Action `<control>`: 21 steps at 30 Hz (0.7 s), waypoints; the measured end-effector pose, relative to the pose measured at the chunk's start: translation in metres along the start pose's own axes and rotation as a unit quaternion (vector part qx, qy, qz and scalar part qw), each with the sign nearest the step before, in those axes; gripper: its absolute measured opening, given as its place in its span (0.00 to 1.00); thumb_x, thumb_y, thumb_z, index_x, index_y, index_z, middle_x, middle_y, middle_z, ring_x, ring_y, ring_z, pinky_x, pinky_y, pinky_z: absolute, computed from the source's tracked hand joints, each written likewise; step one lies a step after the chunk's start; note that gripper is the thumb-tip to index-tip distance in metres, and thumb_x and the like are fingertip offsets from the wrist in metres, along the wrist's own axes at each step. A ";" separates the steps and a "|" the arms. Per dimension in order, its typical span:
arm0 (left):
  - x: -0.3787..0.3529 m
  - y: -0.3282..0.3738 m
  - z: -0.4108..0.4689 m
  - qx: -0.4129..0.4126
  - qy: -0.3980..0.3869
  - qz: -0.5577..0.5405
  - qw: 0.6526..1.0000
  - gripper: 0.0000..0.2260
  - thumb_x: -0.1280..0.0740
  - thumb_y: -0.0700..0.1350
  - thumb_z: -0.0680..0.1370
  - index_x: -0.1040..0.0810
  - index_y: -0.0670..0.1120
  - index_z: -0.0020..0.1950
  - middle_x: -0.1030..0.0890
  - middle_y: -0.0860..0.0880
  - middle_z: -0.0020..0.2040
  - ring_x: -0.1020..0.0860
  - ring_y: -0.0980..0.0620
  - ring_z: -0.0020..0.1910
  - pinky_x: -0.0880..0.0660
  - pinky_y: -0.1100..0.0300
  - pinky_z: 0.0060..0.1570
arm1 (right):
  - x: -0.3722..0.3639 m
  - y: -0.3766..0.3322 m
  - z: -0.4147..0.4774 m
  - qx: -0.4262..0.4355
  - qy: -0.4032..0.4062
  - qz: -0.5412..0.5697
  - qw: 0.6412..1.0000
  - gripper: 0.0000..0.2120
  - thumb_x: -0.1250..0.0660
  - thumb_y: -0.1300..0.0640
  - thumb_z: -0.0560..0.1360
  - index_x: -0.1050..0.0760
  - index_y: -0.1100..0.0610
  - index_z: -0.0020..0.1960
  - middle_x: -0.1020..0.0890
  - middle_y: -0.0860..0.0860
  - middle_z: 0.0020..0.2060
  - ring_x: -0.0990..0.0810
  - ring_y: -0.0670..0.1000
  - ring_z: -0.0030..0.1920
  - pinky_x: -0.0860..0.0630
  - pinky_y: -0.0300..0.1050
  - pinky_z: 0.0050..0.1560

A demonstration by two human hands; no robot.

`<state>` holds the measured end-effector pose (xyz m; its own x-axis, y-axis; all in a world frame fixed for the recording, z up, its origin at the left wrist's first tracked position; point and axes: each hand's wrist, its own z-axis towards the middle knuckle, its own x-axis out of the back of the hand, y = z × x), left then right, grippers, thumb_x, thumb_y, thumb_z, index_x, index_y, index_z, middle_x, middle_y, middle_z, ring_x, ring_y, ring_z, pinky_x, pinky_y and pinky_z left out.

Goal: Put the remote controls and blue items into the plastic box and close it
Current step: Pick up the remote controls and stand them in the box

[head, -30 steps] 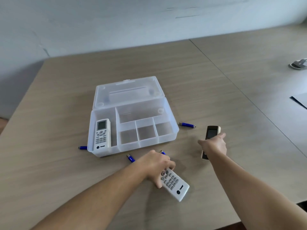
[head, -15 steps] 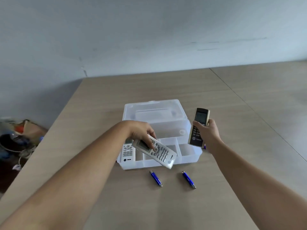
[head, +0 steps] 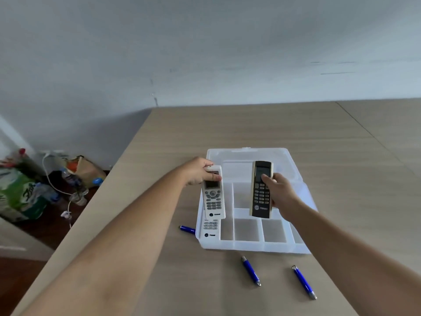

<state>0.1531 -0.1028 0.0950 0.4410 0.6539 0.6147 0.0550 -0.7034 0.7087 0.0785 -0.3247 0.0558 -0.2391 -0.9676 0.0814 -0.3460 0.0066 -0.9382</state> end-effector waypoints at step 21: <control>-0.052 -0.032 0.050 0.049 -0.118 0.319 0.939 0.26 0.30 0.51 0.72 0.27 0.54 0.70 0.30 0.46 0.70 0.35 0.46 0.72 0.33 0.51 0.69 | -0.019 0.043 0.047 -0.074 -0.009 0.000 0.997 0.10 0.40 0.56 0.79 0.28 0.56 0.39 0.22 0.53 0.34 0.23 0.52 0.32 0.22 0.52 0.41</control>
<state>0.1737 -0.1281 0.0230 0.5985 0.0196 0.8009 -0.2108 -0.9606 0.1810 0.1111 -0.3179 -0.0024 -0.2231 -0.9720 0.0740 -0.4771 0.0426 -0.8778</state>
